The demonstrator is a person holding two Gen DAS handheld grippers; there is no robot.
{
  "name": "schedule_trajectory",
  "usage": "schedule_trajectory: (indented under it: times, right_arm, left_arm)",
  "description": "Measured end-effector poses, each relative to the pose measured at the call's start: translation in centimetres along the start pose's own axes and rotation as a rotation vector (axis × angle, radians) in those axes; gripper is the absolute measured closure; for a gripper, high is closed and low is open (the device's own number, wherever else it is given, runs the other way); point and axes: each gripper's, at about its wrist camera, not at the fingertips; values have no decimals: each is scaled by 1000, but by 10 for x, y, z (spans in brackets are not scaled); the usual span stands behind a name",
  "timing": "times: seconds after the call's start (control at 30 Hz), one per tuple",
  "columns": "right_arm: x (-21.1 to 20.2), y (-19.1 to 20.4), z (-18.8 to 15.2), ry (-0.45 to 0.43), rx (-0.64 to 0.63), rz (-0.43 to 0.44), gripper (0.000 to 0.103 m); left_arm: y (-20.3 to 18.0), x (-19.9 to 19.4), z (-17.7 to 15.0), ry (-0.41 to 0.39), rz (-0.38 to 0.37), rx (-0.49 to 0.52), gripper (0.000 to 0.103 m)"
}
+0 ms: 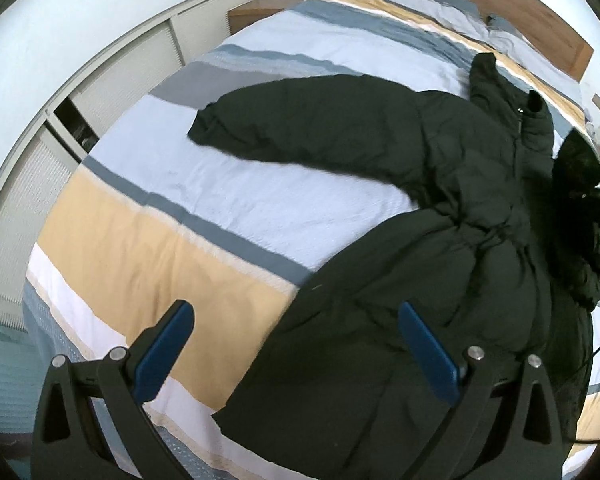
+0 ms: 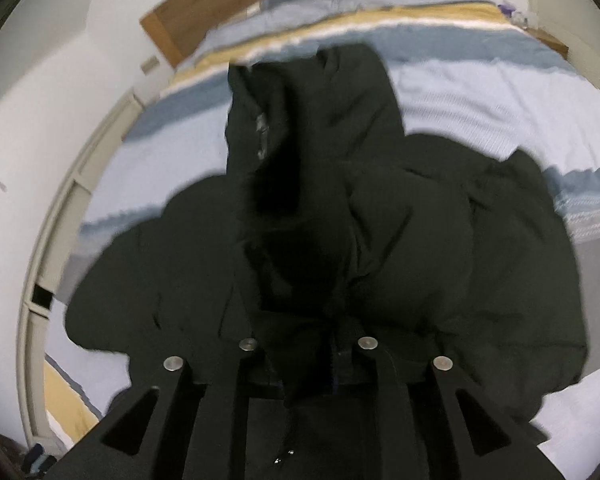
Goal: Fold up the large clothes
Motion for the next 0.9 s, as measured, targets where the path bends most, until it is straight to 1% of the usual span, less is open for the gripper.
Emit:
schedule_trajectory:
  times: [0.03,0.1,0.17,0.2,0.33,0.4,0.5,0.6,0.67,0.73,0.8,0.83,0.9]
  right_arm:
    - [10,7,-8,22,-11,-8,77]
    - [22,18,-18,52,-28,-19,72]
    - [32,25,-31,77,-39,-18,62]
    - [37,30,-35,92,-44,-14,54]
    - [42,41,-41,115,-70,10,46]
    - [38,43,-47,109,-77,37,45]
    - [22,42,-44,90,-76,80,45]
    - [-3,28,-41,50,-88,94,44]
    - [-19,13,-35,22,-103,73,44]
    - [-33,-9,-29,-3,-105,31,44]
    - [-43,-33,-23,-23,-103,-19,44]
    - [-45,-42,-21,-30,-100,-35,44]
    - [-50,-63,-15,-42,-96,-79,44]
  left_arm:
    - [2,2,0,5,-1,-7,0]
    - [4,4,0,7,2,-8,0]
    - [5,4,0,5,-1,0,0]
    - [5,4,1,2,-3,3,0]
    - [-3,5,4,-8,-19,14,0]
    - [-11,6,6,-8,-26,29,0]
    - [-32,10,11,-5,-38,70,0]
    - [-61,17,20,-5,-57,104,0]
    - [-81,23,24,-2,-76,131,0]
    - [-105,30,29,1,-97,160,0]
    - [-140,39,36,0,-130,194,0]
    - [-150,42,39,-1,-143,205,0]
    - [-186,50,48,-15,-175,242,0]
Point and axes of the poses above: each gripper's, at about its wrist camera, not at the fingertips, and x roughly the way its jaws point, y to its left, z to its top, and after that the axes turned 3 degrees about -z, right-handed
